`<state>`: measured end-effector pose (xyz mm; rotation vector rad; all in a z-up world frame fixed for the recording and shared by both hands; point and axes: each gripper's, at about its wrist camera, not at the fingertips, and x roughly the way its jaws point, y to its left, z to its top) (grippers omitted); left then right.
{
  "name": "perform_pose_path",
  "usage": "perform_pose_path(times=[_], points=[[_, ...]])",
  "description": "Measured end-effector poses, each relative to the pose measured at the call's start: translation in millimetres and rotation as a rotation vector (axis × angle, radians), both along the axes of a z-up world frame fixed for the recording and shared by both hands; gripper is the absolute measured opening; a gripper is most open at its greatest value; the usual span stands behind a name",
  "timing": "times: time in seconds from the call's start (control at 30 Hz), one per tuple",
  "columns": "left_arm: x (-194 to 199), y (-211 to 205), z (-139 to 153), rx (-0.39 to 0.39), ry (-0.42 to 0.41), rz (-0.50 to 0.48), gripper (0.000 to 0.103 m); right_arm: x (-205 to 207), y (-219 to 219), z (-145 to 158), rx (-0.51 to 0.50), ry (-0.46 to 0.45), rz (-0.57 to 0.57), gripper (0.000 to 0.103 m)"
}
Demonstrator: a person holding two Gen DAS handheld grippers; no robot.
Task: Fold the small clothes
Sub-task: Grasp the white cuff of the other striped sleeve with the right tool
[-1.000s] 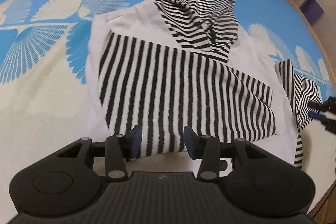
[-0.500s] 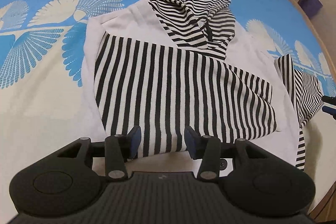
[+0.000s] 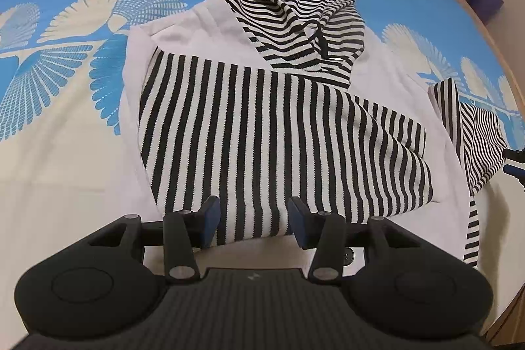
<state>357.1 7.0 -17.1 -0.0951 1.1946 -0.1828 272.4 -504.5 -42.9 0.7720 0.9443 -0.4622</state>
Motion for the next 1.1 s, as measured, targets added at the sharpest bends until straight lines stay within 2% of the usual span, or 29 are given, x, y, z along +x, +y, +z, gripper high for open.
perform_pose_path(times=[0.2, 0.27, 0.3, 0.33, 0.53, 0.77, 0.87, 0.97, 1.0, 1.03, 1.1], points=[[1, 0, -5, 0.015, 0.007, -0.006, 0.051, -1, -21, -24, 0.022, 0.044, -0.073, 0.031], [3, 0, -6, 0.015, 0.008, -0.002, 0.051, -1, -28, -29, 0.02, 0.056, -0.104, 0.039], [4, 1, -6, 0.015, 0.009, 0.001, 0.051, -1, -31, -31, 0.015, 0.066, -0.124, 0.048], [5, 1, -6, 0.015, 0.009, 0.003, 0.051, -2, -34, -34, 0.013, 0.068, -0.137, 0.05], [8, 3, -8, 0.019, 0.015, 0.005, 0.051, -4, -54, -52, 0.038, 0.056, -0.216, 0.05], [11, 5, -8, 0.013, 0.014, 0.011, 0.051, 1, -70, -55, -0.014, 0.022, -0.274, 0.049], [12, 6, -7, 0.008, 0.014, 0.014, 0.051, 1, -76, -54, -0.05, 0.009, -0.305, 0.045], [12, 8, -6, 0.005, 0.014, 0.014, 0.051, -1, -83, -57, -0.054, -0.011, -0.323, 0.024], [11, 8, -6, 0.004, 0.014, 0.014, 0.051, -2, -86, -59, -0.043, -0.023, -0.333, 0.012], [11, 9, -5, 0.004, 0.014, 0.013, 0.051, -4, -89, -60, -0.03, -0.031, -0.355, 0.007], [11, 12, -4, 0.003, 0.011, 0.018, 0.051, -9, -90, -56, -0.026, -0.047, -0.397, 0.005]])
